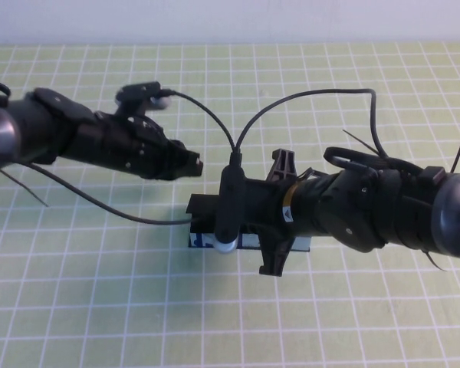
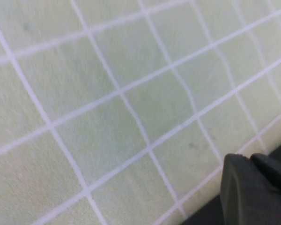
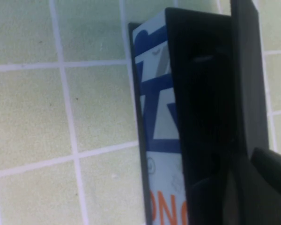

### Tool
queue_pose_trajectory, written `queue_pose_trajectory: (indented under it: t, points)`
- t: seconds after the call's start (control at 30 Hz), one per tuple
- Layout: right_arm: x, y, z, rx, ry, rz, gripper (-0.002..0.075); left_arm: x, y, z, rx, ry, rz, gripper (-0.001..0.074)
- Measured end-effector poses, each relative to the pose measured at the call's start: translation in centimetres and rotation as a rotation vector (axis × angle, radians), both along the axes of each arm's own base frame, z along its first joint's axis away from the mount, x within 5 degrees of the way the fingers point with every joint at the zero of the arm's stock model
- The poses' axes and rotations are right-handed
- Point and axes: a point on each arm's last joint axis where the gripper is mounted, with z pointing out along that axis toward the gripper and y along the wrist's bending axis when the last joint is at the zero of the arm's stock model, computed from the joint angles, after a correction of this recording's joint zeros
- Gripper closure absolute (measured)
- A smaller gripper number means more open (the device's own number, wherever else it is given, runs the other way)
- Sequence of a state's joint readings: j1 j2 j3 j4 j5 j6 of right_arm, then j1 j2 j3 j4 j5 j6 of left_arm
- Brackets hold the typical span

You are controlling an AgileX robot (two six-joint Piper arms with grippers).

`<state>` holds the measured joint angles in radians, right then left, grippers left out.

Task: Take glasses out of glasses case
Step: Pick up the glasses from the glasses case

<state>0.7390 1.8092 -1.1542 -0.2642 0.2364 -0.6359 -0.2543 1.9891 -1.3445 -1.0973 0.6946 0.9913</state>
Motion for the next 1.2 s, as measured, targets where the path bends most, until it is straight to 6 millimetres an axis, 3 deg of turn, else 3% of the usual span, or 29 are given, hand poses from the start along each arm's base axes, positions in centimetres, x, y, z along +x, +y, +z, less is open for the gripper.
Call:
queue_pose_trajectory:
  t: [0.17, 0.3, 0.63, 0.97, 1.2]
  points:
    - [-0.2, -0.2, 0.9, 0.026, 0.001, -0.024, 0.0724, -1.0, 2.3, 5.6, -0.050, -0.104, 0.011, 0.0739]
    - [-0.1, -0.5, 1.3, 0.047, 0.006, -0.052, 0.0727, -2.5, 3.4, 7.0, -0.078, -0.157, -0.009, 0.0739]
    - [0.1, -0.7, 1.4, 0.051, 0.007, -0.064, 0.0728, -6.2, 2.3, 0.0, -0.188, -0.180, -0.360, 0.0739]
    - [0.1, -0.7, 1.4, 0.056, 0.003, -0.063, 0.0729, -4.9, 2.0, -4.4, -0.237, -0.148, -0.321, 0.0739]
    - [0.1, -0.7, 1.5, 0.071, 0.009, -0.076, 0.0729, -4.4, 2.1, -5.1, -0.205, -0.166, -0.275, 0.0739]
